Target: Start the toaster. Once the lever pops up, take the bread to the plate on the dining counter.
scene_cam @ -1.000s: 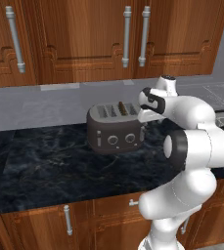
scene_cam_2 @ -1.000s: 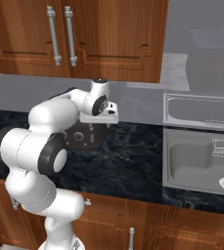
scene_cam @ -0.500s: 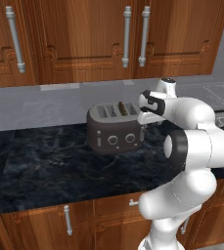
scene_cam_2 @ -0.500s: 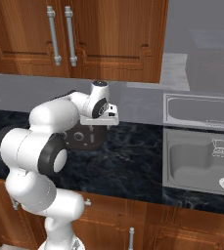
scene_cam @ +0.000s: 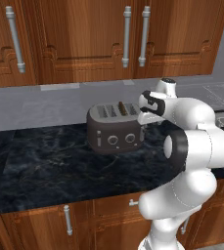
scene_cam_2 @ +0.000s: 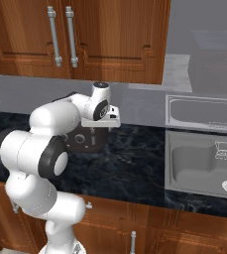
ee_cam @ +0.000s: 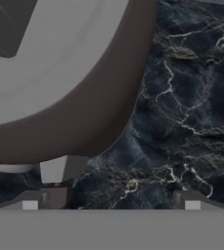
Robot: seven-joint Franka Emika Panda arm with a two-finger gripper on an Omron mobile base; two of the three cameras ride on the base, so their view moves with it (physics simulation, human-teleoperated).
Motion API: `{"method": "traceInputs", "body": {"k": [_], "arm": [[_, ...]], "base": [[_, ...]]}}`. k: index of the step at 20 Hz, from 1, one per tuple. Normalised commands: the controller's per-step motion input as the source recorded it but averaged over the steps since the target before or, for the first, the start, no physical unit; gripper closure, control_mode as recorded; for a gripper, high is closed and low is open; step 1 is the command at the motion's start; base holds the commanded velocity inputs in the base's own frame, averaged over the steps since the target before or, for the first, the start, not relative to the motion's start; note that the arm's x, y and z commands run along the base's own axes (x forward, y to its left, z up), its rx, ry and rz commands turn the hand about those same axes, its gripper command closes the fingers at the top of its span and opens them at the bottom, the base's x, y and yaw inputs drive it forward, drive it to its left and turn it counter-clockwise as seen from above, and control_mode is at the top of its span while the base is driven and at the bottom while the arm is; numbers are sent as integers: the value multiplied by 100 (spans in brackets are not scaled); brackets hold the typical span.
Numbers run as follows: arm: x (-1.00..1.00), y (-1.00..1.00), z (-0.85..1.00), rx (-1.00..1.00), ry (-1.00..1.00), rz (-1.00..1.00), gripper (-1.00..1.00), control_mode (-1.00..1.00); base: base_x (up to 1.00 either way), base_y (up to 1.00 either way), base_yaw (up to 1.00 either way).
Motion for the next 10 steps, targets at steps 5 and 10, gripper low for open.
{"method": "traceInputs", "body": {"k": [5, 10], "arm": [[3, 0, -20, 0, 0, 0, -100, -100], [0, 0, -27, 0, 0, 0, -100, -100]], "base": [[0, 0, 0], [0, 0, 0]]}}
